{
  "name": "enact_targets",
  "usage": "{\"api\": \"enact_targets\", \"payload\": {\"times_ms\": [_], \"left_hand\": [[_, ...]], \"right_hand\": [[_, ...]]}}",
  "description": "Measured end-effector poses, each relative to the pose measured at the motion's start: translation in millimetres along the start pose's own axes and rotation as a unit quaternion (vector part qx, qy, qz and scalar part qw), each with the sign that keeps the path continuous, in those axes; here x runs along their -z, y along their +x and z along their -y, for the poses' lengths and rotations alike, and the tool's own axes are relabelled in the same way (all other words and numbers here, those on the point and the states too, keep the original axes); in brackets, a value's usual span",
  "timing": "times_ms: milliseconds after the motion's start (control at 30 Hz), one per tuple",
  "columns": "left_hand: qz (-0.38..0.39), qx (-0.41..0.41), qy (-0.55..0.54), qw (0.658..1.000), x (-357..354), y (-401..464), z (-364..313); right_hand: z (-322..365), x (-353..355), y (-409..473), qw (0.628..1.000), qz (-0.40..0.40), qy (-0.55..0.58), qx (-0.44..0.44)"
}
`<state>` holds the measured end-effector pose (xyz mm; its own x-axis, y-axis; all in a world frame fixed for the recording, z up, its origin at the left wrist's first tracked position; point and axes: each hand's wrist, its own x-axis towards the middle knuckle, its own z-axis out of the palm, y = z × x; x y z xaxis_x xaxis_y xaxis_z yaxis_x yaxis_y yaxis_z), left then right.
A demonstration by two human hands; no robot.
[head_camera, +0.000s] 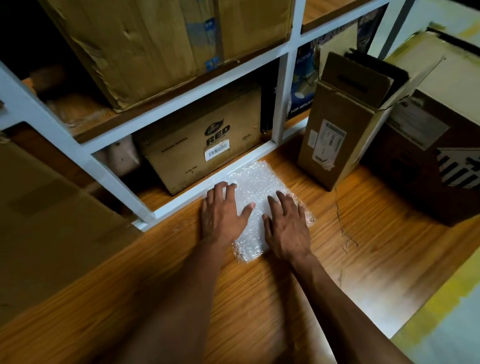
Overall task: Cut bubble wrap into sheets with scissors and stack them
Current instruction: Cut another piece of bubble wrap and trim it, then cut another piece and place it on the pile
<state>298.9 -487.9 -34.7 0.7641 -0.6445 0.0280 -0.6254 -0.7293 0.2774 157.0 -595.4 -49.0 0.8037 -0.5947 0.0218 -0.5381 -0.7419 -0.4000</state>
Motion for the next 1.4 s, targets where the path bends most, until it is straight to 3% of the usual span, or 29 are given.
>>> {"api": "enact_targets", "payload": {"times_ms": [100,267,500,667,833,1067,1400], "left_hand": [[0.080,-0.027,-0.004,0.996,-6,-10,3],[0.130,-0.046,-0.059,0.989,7,-12,1],[0.073,-0.008,-0.102,0.992,14,-23,1],[0.012,0.029,-0.150,0.988,16,-59,5],[-0.021,0.068,-0.167,0.983,20,-112,30],[-0.017,0.145,-0.170,0.975,32,-219,101],[-0.035,0.187,-0.148,0.971,37,-404,203]], "right_hand": [[-2,-3,1,0.996,0.088,-0.013,-0.006],[-6,2,3,0.992,0.121,-0.012,0.015],[5,11,-9,0.998,0.034,0.008,0.046],[31,6,-33,0.992,-0.043,0.012,0.117],[65,-3,-75,0.985,-0.024,0.021,0.171],[117,-40,-153,0.978,0.073,0.069,0.180],[202,-89,-286,0.972,0.114,0.033,0.203]]}}
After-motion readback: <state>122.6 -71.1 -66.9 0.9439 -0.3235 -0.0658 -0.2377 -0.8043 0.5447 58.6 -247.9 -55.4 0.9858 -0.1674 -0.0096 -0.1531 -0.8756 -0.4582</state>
